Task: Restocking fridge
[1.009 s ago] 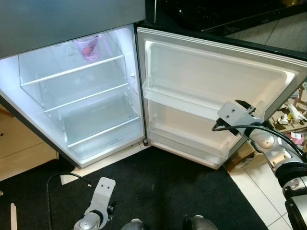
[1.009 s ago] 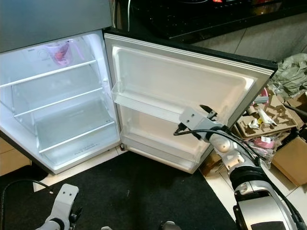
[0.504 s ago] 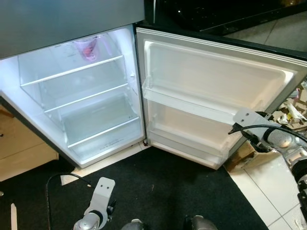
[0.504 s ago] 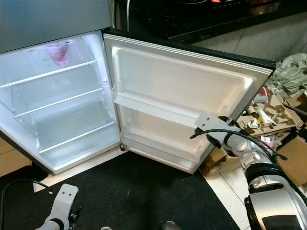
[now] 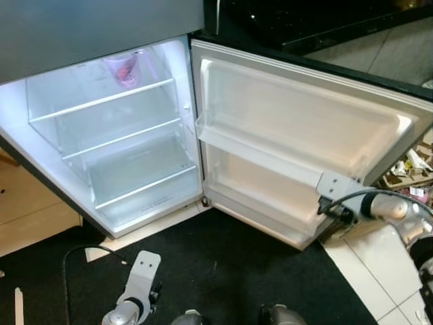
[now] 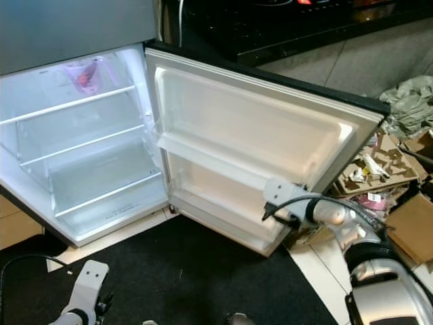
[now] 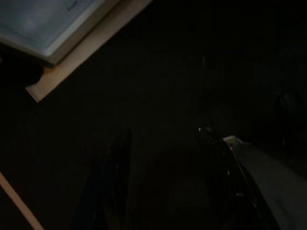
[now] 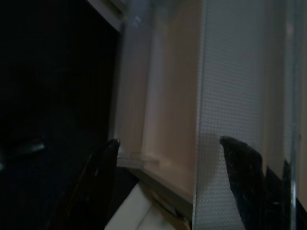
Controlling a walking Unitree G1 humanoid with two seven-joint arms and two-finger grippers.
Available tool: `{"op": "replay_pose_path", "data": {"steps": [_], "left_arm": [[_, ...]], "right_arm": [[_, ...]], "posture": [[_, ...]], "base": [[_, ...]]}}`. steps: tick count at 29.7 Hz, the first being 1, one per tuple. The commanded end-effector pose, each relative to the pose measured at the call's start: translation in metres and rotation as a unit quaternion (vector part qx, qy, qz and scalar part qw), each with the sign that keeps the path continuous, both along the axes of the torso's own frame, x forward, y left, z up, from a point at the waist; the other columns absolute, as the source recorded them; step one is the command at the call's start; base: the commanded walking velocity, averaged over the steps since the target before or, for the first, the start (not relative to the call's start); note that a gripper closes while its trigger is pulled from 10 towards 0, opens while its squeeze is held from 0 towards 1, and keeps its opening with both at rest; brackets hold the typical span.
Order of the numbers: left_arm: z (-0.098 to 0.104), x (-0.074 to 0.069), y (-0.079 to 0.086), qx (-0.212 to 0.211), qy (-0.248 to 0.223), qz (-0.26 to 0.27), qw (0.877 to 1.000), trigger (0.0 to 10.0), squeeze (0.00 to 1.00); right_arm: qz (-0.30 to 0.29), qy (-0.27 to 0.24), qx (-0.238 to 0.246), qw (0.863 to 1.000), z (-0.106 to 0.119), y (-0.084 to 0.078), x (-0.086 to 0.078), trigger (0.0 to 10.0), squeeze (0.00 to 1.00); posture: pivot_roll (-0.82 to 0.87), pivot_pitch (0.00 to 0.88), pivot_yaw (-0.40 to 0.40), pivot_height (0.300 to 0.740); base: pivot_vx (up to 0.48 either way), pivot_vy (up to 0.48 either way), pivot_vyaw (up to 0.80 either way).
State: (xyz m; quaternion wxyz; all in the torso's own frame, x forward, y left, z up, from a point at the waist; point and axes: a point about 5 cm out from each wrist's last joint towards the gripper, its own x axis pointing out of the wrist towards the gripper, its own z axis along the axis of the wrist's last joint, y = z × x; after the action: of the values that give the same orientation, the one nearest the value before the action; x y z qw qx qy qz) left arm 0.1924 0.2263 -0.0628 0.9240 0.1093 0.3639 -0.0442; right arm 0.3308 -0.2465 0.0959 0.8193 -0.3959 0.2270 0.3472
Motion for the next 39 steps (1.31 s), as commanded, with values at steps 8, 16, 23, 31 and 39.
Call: {"op": "replay_pose_path", "data": {"steps": [8, 16, 23, 31, 39], "left_arm": [[-0.003, -0.009, 0.009, 0.013, 0.018, -0.005, 1.000, 10.0, 0.00], [-0.003, -0.008, 0.005, 0.012, 0.019, -0.013, 1.000, 10.0, 0.00], [-0.004, -0.008, 0.004, 0.010, 0.020, -0.012, 1.000, 10.0, 0.00], [-0.005, -0.011, 0.005, 0.011, 0.023, -0.010, 1.000, 10.0, 0.00], [-0.006, -0.011, 0.003, 0.009, 0.023, -0.010, 1.000, 10.0, 0.00]], "right_arm": [[0.160, -0.198, 0.225, 0.941, 0.134, 0.075, -0.013, 10.0, 0.00], [0.304, -0.324, 0.302, 0.843, 0.245, 0.105, -0.069, 10.0, 0.00], [0.230, -0.382, 0.302, 0.843, 0.268, 0.080, -0.069, 10.0, 0.00], [-0.205, -0.580, 0.250, 0.748, 0.292, -0.041, -0.030, 10.0, 0.00], [-0.387, -0.503, 0.136, 0.761, 0.226, -0.115, -0.016, 10.0, 0.00]], "posture": [[-0.08, 0.163, 0.024, 0.727], [-0.08, 0.160, 0.023, 0.727], [-0.08, 0.164, 0.018, 0.727], [-0.08, 0.169, 0.015, 0.727], [-0.09, 0.169, 0.013, 0.727]], "base": [[0.000, 0.000, 0.00], [0.000, 0.000, 0.00], [0.000, 0.000, 0.00], [0.000, 0.000, 0.00], [0.000, 0.000, 0.00]]}}
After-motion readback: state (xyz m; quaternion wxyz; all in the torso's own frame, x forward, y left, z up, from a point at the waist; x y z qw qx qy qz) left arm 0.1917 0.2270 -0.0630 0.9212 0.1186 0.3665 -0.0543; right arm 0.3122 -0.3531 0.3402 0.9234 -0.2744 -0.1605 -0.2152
